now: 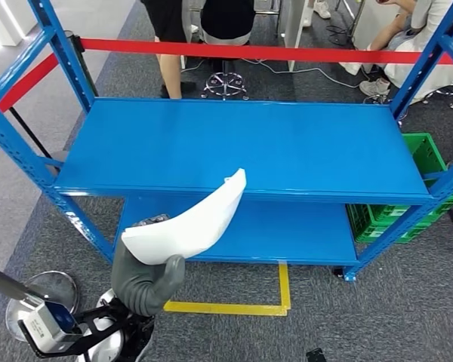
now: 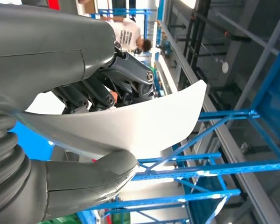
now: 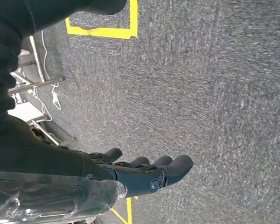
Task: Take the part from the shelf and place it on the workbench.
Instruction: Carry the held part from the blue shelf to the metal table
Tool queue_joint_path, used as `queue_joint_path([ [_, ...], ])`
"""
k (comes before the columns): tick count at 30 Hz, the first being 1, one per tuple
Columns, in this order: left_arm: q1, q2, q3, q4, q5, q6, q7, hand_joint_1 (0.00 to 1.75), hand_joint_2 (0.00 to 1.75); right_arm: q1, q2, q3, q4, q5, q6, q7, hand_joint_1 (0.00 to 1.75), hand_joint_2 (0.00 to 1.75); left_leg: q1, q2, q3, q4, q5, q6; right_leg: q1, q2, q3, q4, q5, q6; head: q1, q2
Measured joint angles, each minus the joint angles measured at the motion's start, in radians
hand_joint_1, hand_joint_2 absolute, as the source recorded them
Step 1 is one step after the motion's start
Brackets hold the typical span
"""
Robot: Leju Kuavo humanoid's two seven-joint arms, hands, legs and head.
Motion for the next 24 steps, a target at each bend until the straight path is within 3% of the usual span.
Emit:
queue_joint_path([
  [1, 0.000, 0.000, 0.000, 0.000, 0.001, 0.000, 0.000, 1.75, 1.75, 0.000, 0.000, 0.000, 0.000, 0.001, 0.001, -0.001, 0.00, 1.75, 0.000, 0.001, -0.014, 0.001, 0.011, 0.001, 0.000, 0.000, -0.014, 0.070, -0.041, 0.003, 0.001, 0.000],
  [2, 0.000, 0.000, 0.000, 0.001, 0.001, 0.000, 0.000, 1.75, 1.75, 0.000, 0.000, 0.001, 0.000, 0.001, 0.001, -0.002, 0.00, 1.75, -0.001, 0.002, -0.027, 0.001, 0.022, 0.000, 0.001, 0.000, -0.017, 0.119, -0.058, 0.004, 0.001, 0.000],
  [3, 0.000, 0.000, 0.000, 0.001, 0.002, 0.000, 0.000, 1.75, 1.75, 0.000, 0.000, 0.001, 0.000, 0.002, 0.002, -0.003, 0.00, 1.75, -0.001, 0.002, -0.041, 0.002, 0.032, -0.001, 0.001, 0.000, -0.004, 0.139, -0.054, 0.004, 0.001, 0.000],
  [4, 0.000, 0.000, 0.000, 0.001, 0.002, 0.000, 0.000, 1.75, 1.75, -0.001, 0.000, 0.001, 0.000, 0.002, 0.002, -0.003, 0.00, 1.75, -0.001, 0.002, -0.054, 0.002, 0.042, -0.003, 0.001, 0.000, 0.027, 0.122, -0.034, 0.004, 0.001, 0.000],
  [5, 0.000, 0.000, 0.000, 0.002, 0.002, 0.000, 0.000, 1.75, 1.75, -0.001, 0.000, 0.001, 0.000, 0.002, 0.003, -0.003, 0.00, 1.75, -0.001, 0.002, -0.065, 0.003, 0.052, -0.006, 0.001, 0.000, 0.076, 0.069, -0.009, 0.002, 0.001, 0.000],
  [7, -0.001, 0.000, 0.000, 0.002, 0.002, 0.000, 0.000, 1.75, 1.75, -0.006, 0.000, 0.001, 0.000, 0.002, 0.003, -0.003, 0.00, 1.75, -0.003, 0.001, -0.081, 0.005, 0.070, -0.015, 0.001, 0.002, 0.189, -0.081, -0.004, -0.002, 0.000, 0.000],
  [8, -0.001, 0.000, 0.000, 0.002, 0.002, 0.000, 0.000, 1.75, 1.75, -0.008, 0.000, 0.001, 0.000, 0.002, 0.003, -0.004, 0.00, 1.75, -0.004, 0.001, -0.084, 0.006, 0.077, -0.021, 0.002, 0.003, 0.225, -0.137, -0.013, -0.006, 0.000, 0.000],
  [9, -0.002, 0.000, 0.000, 0.002, 0.002, 0.000, 0.000, 1.75, 1.75, -0.009, 0.000, 0.001, 0.000, 0.002, 0.003, -0.004, 0.00, 1.75, -0.005, 0.001, -0.085, 0.006, 0.085, -0.027, 0.004, 0.005, 0.241, -0.168, -0.024, -0.012, -0.001, 0.000],
  [11, -0.003, 0.001, 0.000, 0.002, 0.002, -0.001, 0.000, 1.75, 1.75, -0.008, 0.000, 0.002, 0.000, 0.003, 0.003, -0.005, 0.00, 1.75, -0.003, 0.002, -0.088, 0.003, 0.099, -0.039, 0.006, 0.004, 0.229, -0.173, -0.014, -0.029, 0.000, 0.000],
  [12, -0.003, 0.001, 0.000, 0.002, 0.002, -0.001, 0.000, 1.75, 1.75, -0.008, 0.000, 0.001, 0.000, 0.004, 0.003, -0.006, 0.00, 1.75, -0.002, 0.001, -0.095, 0.008, 0.088, -0.045, 0.005, 0.003, 0.221, -0.173, -0.005, -0.038, -0.001, 0.000],
  [13, -0.003, 0.002, 0.000, 0.002, 0.002, -0.001, 0.000, 1.75, 1.75, -0.008, 0.000, 0.001, 0.000, 0.005, 0.002, -0.009, 0.00, 1.75, -0.001, 0.001, -0.105, 0.029, 0.057, -0.051, 0.004, 0.001, 0.210, -0.173, 0.008, -0.047, -0.004, 0.000],
  [14, -0.003, 0.002, 0.000, 0.003, 0.002, 0.000, 0.000, 1.75, 1.75, -0.008, 0.000, 0.002, 0.000, 0.007, 0.000, -0.013, 0.00, 1.75, 0.000, 0.001, -0.121, 0.069, 0.009, -0.055, 0.003, 0.000, 0.197, -0.174, 0.021, -0.054, -0.006, 0.000],
  [16, -0.003, 0.003, 0.000, 0.003, 0.002, 0.003, 0.000, 1.75, 1.75, -0.007, 0.000, 0.002, 0.000, 0.010, -0.006, -0.025, 0.00, 1.75, 0.000, 0.001, -0.154, 0.201, -0.093, -0.062, 0.004, -0.002, 0.165, -0.172, 0.047, -0.059, -0.009, 0.000],
  [17, -0.002, 0.003, 0.000, 0.003, 0.002, 0.005, 0.000, 1.75, 1.75, -0.006, 0.000, 0.002, 0.000, 0.012, -0.009, -0.033, 0.00, 1.75, 0.000, 0.001, -0.163, 0.258, -0.116, -0.063, 0.004, -0.002, 0.150, -0.172, 0.058, -0.058, -0.009, 0.000],
  [18, -0.002, 0.004, 0.000, 0.003, 0.002, 0.007, 0.000, 1.75, 1.75, -0.005, 0.000, 0.002, 0.000, 0.013, -0.011, -0.041, 0.00, 1.75, 0.000, 0.001, -0.159, 0.292, -0.117, -0.063, 0.005, -0.003, 0.134, -0.171, 0.070, -0.057, -0.009, 0.000],
  [19, -0.002, 0.004, 0.000, 0.003, 0.001, 0.008, 0.000, 1.75, 1.75, -0.005, 0.000, 0.002, 0.000, 0.015, -0.012, -0.050, 0.00, 1.75, 0.000, 0.001, -0.139, 0.289, -0.097, -0.062, 0.005, -0.004, 0.119, -0.170, 0.081, -0.056, -0.009, 0.000],
  [21, -0.002, 0.004, 0.000, 0.002, 0.000, 0.010, 0.000, 1.75, 1.75, -0.005, 0.000, 0.005, 0.000, 0.022, -0.010, -0.068, 0.00, 1.75, 0.000, 0.001, -0.047, 0.185, -0.049, -0.057, 0.005, -0.004, 0.094, -0.169, 0.103, -0.051, -0.009, 0.000],
  [23, -0.003, 0.003, 0.000, 0.002, -0.001, 0.010, 0.000, 1.75, 1.75, -0.005, 0.000, 0.010, 0.000, 0.031, -0.007, -0.082, 0.00, 1.75, -0.001, 0.001, 0.059, 0.038, -0.049, -0.048, 0.008, -0.003, 0.079, -0.167, 0.123, -0.042, -0.009, 0.000],
  [24, -0.003, 0.003, 0.000, 0.002, -0.001, 0.010, 0.000, 1.75, 1.75, -0.004, 0.000, 0.013, 0.000, 0.034, -0.004, -0.085, 0.00, 1.75, -0.003, 0.001, 0.087, -0.006, -0.059, -0.042, 0.008, -0.003, 0.075, -0.168, 0.134, -0.036, -0.009, 0.000],
])
